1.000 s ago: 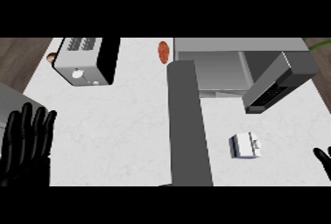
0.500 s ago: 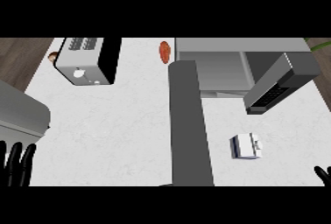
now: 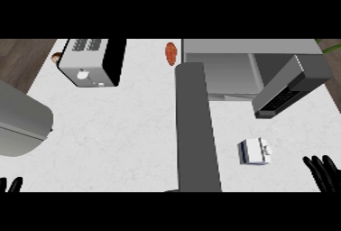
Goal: Pick up the milk, place it into the microwave and close the microwave
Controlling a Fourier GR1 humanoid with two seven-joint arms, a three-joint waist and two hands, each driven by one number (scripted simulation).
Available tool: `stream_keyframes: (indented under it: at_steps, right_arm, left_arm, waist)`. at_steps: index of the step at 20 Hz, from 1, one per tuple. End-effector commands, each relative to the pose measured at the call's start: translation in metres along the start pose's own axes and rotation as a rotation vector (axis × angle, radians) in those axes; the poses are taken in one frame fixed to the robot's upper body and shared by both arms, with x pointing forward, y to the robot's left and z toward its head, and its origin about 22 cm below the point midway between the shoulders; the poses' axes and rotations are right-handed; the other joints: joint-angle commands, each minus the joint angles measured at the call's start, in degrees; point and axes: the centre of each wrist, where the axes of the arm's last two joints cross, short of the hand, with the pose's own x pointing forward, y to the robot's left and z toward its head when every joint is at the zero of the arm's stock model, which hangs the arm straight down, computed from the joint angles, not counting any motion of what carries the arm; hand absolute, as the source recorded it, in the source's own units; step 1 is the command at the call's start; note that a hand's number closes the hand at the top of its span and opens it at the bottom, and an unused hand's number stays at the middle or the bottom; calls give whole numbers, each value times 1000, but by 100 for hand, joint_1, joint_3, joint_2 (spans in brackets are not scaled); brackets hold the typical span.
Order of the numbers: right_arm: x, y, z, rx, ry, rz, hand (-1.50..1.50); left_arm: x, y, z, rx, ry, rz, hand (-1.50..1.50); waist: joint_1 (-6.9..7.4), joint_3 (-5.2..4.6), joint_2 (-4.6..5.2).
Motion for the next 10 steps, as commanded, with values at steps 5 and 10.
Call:
stream_keyframes:
  at_steps: [5, 10]
  right_arm:
    - [-40, 15, -13, 19, 24, 60, -150]
    - [-65, 18, -27, 22, 54, 91, -150]
  left_arm:
    - [7, 17, 25, 2, -2, -27, -150]
    - [-3, 28, 23, -2, -6, -20, -150]
  waist:
    - [17, 1, 1]
    - [-4, 0, 12]
